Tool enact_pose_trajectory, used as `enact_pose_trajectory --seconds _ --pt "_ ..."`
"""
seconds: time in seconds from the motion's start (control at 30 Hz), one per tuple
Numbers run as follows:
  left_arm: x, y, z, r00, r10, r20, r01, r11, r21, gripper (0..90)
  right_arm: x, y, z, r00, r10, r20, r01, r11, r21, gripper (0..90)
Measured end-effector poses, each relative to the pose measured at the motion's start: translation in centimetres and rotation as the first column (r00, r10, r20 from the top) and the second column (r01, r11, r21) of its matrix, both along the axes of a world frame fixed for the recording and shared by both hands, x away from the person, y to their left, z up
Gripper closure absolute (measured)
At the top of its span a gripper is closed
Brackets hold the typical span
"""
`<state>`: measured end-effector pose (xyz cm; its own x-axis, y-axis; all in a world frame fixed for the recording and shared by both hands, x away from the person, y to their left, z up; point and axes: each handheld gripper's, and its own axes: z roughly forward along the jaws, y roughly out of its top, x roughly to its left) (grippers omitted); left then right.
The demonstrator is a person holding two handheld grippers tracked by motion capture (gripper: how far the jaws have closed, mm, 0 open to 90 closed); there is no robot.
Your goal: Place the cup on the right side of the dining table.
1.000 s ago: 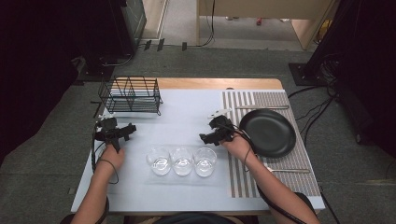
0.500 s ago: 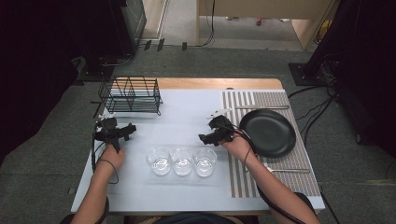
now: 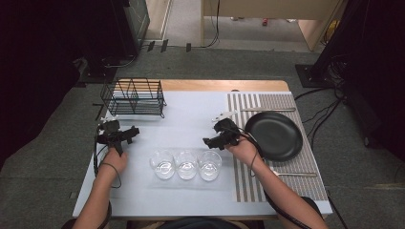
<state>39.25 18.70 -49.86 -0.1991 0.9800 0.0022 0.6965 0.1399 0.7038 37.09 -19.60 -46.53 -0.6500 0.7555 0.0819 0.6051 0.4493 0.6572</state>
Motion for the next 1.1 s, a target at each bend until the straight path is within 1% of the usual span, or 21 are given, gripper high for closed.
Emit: enact_pose_trajectory --seconds 0.1,0.47,0.7,0.93,1.1 --pt "0.0 0.0 0.0 1.0000 0.000 0.000 0.000 1.0000 0.000 0.0 -0.1 -0.1 0.2 1.0000 0.004 -0.004 -0.004 1.000 0.009 17.2" --pt "0.0 0.0 0.0 1.0000 0.000 0.001 0.000 1.0000 0.000 0.0 -0.4 -0.1 0.7 0.9999 0.013 -0.005 -0.013 1.000 0.018 17.1" --pt "0.0 0.0 0.0 1.0000 0.000 0.000 0.000 1.0000 0.000 0.0 -0.5 -0.3 1.0 0.9997 0.015 -0.018 -0.015 1.000 0.025 17.1" --pt "0.0 0.0 0.0 1.0000 0.000 0.001 0.000 1.0000 0.000 0.0 -0.6 -0.5 1.3 0.9998 0.013 -0.018 -0.012 0.999 0.032 17.2" --pt "0.0 0.0 0.0 1.0000 0.000 0.001 0.000 1.0000 0.000 0.0 -0.7 -0.6 1.5 0.9996 0.021 -0.016 -0.021 0.999 0.032 17.2"
